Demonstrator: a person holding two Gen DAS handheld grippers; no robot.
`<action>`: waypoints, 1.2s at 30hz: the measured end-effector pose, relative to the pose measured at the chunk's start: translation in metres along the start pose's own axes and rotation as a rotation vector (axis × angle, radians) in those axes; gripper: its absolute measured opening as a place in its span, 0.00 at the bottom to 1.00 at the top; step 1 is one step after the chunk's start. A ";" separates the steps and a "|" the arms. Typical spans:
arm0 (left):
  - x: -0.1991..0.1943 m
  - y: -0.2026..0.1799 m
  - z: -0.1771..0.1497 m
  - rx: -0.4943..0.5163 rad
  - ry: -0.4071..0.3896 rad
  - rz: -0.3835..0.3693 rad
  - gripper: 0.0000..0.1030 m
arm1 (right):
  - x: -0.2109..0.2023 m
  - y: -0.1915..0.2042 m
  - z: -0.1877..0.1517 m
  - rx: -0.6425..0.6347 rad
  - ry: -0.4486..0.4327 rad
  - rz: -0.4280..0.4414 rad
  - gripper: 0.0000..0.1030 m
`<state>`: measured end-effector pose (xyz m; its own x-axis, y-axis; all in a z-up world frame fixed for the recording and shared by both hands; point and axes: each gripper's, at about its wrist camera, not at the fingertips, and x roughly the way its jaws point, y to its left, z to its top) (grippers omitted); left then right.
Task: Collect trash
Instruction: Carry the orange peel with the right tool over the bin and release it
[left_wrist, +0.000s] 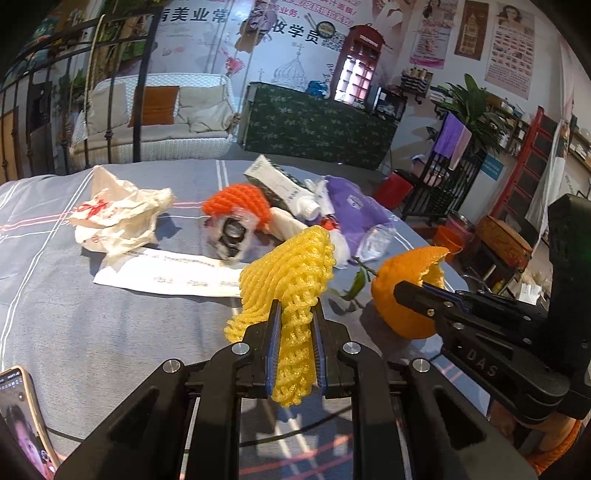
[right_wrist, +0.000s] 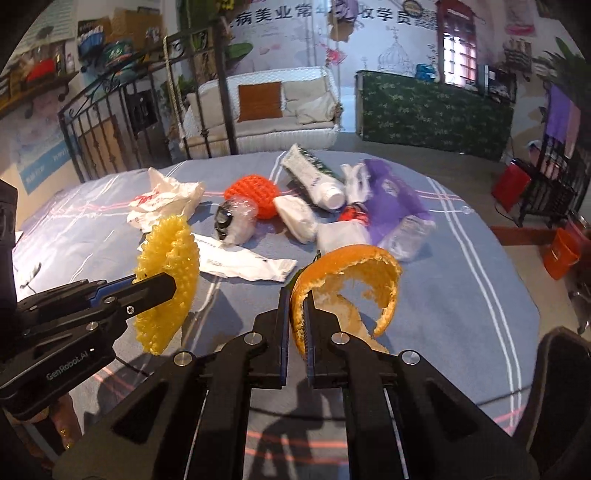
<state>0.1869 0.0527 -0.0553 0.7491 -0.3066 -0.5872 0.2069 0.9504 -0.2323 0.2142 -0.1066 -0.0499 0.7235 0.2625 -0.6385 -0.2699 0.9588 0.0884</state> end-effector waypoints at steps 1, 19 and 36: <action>0.001 -0.006 0.000 0.010 0.001 -0.011 0.16 | -0.005 -0.007 -0.002 0.015 -0.008 -0.007 0.07; 0.022 -0.125 -0.020 0.212 0.039 -0.270 0.16 | -0.103 -0.174 -0.066 0.329 -0.090 -0.414 0.07; 0.060 -0.237 -0.036 0.414 0.125 -0.502 0.16 | -0.085 -0.289 -0.152 0.699 0.069 -0.492 0.40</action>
<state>0.1603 -0.1930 -0.0638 0.4245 -0.6979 -0.5768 0.7558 0.6240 -0.1987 0.1338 -0.4225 -0.1373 0.6090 -0.1862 -0.7710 0.5346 0.8144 0.2256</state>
